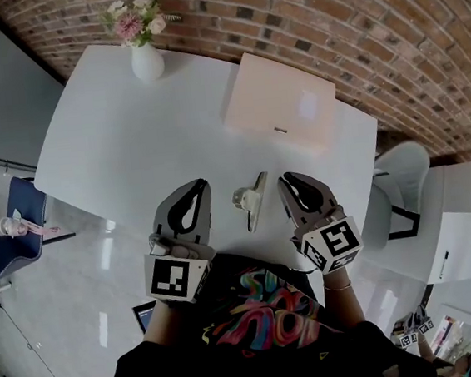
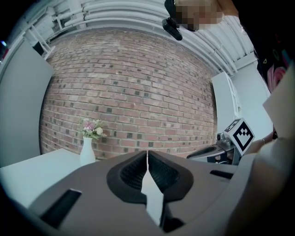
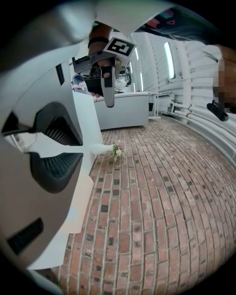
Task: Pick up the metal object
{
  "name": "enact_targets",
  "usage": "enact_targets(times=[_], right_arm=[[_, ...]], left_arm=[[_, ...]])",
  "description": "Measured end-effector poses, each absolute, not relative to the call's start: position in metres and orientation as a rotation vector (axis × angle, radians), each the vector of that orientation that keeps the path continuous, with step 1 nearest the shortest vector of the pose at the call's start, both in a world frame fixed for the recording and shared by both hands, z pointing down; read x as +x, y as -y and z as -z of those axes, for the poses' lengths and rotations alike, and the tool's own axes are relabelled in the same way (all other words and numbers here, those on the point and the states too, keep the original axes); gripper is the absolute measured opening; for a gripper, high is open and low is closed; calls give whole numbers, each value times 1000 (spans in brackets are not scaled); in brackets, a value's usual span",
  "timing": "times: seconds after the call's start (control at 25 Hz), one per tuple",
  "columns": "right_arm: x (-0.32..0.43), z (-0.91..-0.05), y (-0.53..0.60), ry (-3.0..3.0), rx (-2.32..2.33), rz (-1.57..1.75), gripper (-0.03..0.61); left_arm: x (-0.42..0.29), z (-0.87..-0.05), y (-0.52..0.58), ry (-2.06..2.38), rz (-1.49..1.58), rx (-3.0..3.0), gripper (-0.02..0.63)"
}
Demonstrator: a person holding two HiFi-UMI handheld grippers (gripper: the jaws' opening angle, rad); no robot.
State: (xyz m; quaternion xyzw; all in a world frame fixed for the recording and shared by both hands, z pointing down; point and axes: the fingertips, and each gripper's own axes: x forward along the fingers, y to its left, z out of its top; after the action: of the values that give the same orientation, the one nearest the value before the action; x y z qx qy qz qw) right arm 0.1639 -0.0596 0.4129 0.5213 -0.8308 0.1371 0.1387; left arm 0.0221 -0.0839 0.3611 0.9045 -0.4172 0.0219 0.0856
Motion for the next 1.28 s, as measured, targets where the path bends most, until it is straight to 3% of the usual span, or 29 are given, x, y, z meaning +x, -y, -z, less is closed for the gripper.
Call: enact_targets(times=[0.4, 1.28], right_arm=[[143, -429, 63, 2481, 1336, -514, 222], [84, -553, 37, 2315, 738, -421, 314]], left_arm=[[13, -361, 85, 1293, -35, 2666, 29], [3, -374, 67, 1293, -55, 2628, 29]])
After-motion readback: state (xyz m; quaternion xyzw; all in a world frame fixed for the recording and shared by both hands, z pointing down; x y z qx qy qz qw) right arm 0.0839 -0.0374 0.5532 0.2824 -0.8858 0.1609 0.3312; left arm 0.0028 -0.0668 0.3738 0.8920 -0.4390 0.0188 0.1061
